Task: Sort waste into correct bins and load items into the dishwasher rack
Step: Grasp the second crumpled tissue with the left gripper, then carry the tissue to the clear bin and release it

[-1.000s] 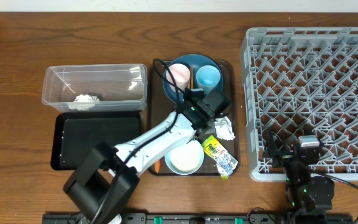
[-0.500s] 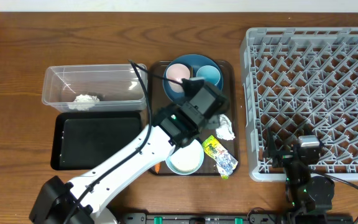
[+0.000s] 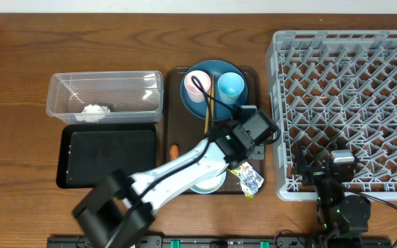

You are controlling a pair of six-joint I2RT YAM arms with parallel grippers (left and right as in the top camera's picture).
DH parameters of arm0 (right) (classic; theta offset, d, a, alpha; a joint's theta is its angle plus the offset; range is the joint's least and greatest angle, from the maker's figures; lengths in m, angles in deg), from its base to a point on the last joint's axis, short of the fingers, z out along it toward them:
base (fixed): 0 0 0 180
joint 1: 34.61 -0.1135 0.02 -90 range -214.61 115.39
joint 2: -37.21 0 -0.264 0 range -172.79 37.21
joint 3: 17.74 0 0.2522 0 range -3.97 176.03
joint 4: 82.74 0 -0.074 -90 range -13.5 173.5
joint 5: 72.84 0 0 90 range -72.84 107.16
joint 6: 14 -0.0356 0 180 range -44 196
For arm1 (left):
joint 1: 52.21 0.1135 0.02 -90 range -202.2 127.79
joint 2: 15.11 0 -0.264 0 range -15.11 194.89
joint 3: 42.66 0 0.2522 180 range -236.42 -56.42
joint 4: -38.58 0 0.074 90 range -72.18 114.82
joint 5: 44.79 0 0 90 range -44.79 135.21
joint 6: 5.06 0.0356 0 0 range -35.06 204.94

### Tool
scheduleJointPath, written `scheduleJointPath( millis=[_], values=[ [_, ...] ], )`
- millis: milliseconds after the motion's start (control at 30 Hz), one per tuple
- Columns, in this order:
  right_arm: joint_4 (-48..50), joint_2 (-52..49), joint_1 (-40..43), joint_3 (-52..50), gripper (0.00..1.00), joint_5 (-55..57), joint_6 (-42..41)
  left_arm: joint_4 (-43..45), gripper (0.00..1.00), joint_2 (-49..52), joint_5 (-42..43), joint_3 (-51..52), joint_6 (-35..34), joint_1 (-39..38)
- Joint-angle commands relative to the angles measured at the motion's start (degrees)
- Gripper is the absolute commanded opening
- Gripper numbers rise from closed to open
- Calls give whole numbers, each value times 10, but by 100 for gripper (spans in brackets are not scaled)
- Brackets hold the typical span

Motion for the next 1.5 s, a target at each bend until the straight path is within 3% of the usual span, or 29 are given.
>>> scheduleJointPath(
  millis=[0,200,400,567,833,1167,1467],
  values=[
    [-2,1,-5,-1,99,2,4,5,49,31,1,-10,3,1],
    [-2,1,-5,-1,99,2,4,19,48,70,-23,-10,3,1],
    [-2,1,-5,-1,99,2,4,26,22,80,-23,-10,3,1],
    [-2,1,-5,-1,99,2,4,30,6,80,-23,-10,3,1],
    [-2,1,-5,-1,99,2,4,28,6,49,-22,-10,3,1],
    [-2,1,-5,-1,99,2,4,-4,6,-89,-23,-10,21,7],
    [-2,1,-5,-1,99,2,4,-66,6,-201,-59,-10,58,101]
  ],
)
